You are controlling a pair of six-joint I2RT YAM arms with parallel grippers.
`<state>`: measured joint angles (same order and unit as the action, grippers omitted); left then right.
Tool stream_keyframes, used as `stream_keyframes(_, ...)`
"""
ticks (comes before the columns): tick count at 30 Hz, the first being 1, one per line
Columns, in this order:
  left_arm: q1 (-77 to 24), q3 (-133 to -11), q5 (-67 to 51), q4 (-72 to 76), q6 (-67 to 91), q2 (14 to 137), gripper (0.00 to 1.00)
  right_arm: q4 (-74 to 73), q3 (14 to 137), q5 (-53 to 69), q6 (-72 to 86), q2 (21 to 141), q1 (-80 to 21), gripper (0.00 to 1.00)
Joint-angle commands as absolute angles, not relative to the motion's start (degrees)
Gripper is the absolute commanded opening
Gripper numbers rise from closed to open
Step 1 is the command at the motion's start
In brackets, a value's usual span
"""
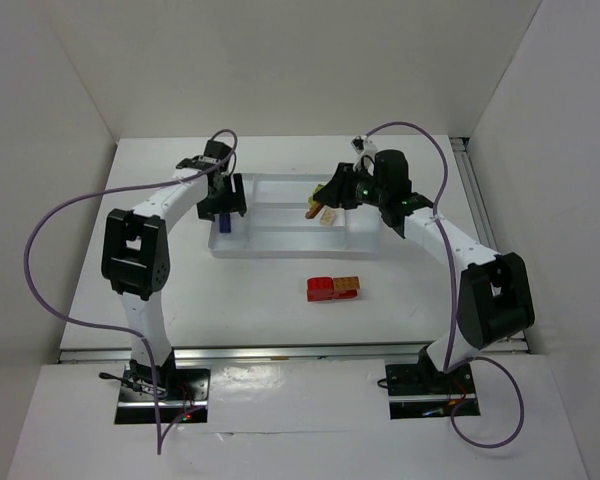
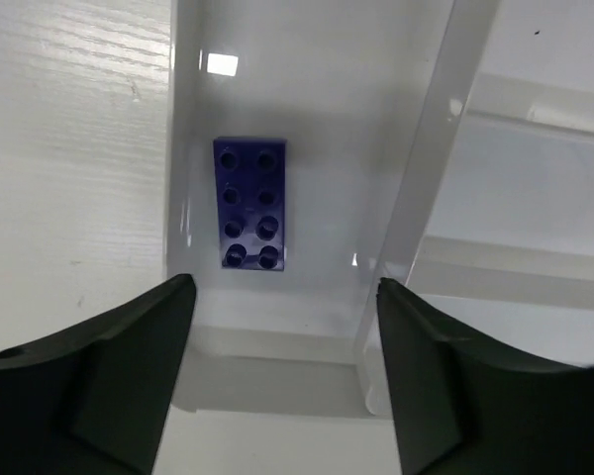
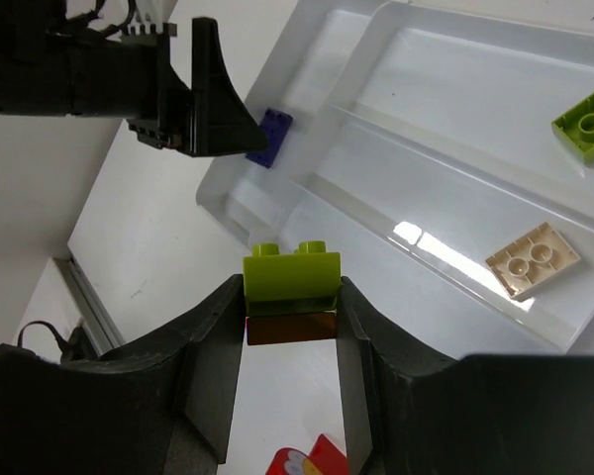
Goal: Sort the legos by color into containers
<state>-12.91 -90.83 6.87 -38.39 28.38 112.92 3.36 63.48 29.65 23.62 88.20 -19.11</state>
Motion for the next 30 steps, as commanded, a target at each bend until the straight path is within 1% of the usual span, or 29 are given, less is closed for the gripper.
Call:
stream_keyframes(1,-13.97,-95.09,9.49,-41.73,26.90,112.07,0.88,1.93,64.69,29.96,21.97,85.69,-18.90,0.00)
stream_keyframes(2,-13.97,-95.10,8.88,-42.27,26.29,110.67,0.90,1.93,64.69,29.97,21.45,85.69,-18.90,0.00)
stream_keyframes(5,-15.55,-95.10,5.38,-44.11,23.83,107.15,0.90,2.54,64.08,33.56,20.84,85.69,-18.90,0.00)
stream_keyframes(6,-15.56,-95.10,3.10,-44.12,22.69,103.75,0.84,2.55,63.46,34.97,20.83,85.08,-18.90,0.00)
stream_keyframes(7,-16.43,-93.79,-0.58,-43.08,20.76,101.54,0.80,3.16,63.46,39.24,19.87,84.38,-18.90,0.00)
stream_keyframes(8,-16.44,-90.73,-10.97,-41.59,16.65,99.16,0.78,3.16,62.59,41.20,18.65,84.38,-18.90,0.00)
stream_keyframes(9,-16.44,-89.31,-16.47,-38.44,14.87,96.88,0.78,3.86,61.71,43.22,18.02,83.59,-18.90,0.00)
stream_keyframes(10,-16.44,-87.99,-21.66,-36.76,13.29,92.51,0.80,4.39,61.70,47.94,17.50,82.97,-18.90,0.00)
stream_keyframes(11,-16.44,-85.19,-31.28,-35.00,10.92,90.46,0.82,4.39,60.31,49.29,17.49,82.45,-18.90,0.00)
stream_keyframes(12,-16.44,-83.95,-35.55,-33.59,9.85,88.79,0.85,5.61,59.42,50.00,18.27,81.92,-18.90,0.00)
stream_keyframes(13,-16.44,-82.80,-38.90,-31.05,9.23,87.38,0.85,7.19,58.28,50.01,19.50,80.35,-18.90,0.00)
stream_keyframes(14,-16.44,-80.70,-41.81,-30.16,8.01,85.45,0.88,11.04,57.23,50.71,22.21,79.64,-18.90,0.00)
stream_keyframes(15,-16.44,-79.81,-47.06,-29.54,7.30,85.43,0.88,12.12,56.35,51.23,23.02,79.11,-18.90,0.00)
stream_keyframes(17,-16.96,-77.53,-51.13,-27.96,6.77,84.81,0.89,12.66,56.34,51.94,23.90,78.58,-18.90,0.00)
stream_keyframes(18,-16.96,-77.52,-55.15,-27.43,6.25,85.60,0.89,13.27,57.12,52.90,24.78,78.57,-18.90,0.00)
stream_keyframes(23,-19.77,-75.59,-60.46,-22.95,7.28,86.40,1.00,19.41,57.13,55.81,29.87,79.19,-18.90,0.00)
stream_keyframes(25,-20.65,-74.80,-61.17,-18.73,9.49,86.40,1.00,20.04,57.13,55.81,31.46,79.71,-18.90,0.00)
stream_keyframes(28,-22.32,-74.27,-58.02,-18.72,9.49,86.40,1.00,22.14,57.13,56.43,32.95,79.72,-18.90,0.00)
stream_keyframes(30,-22.32,-74.88,-58.53,-18.02,9.49,87.09,1.00,23.28,56.60,56.95,33.57,79.72,-18.90,0.00)
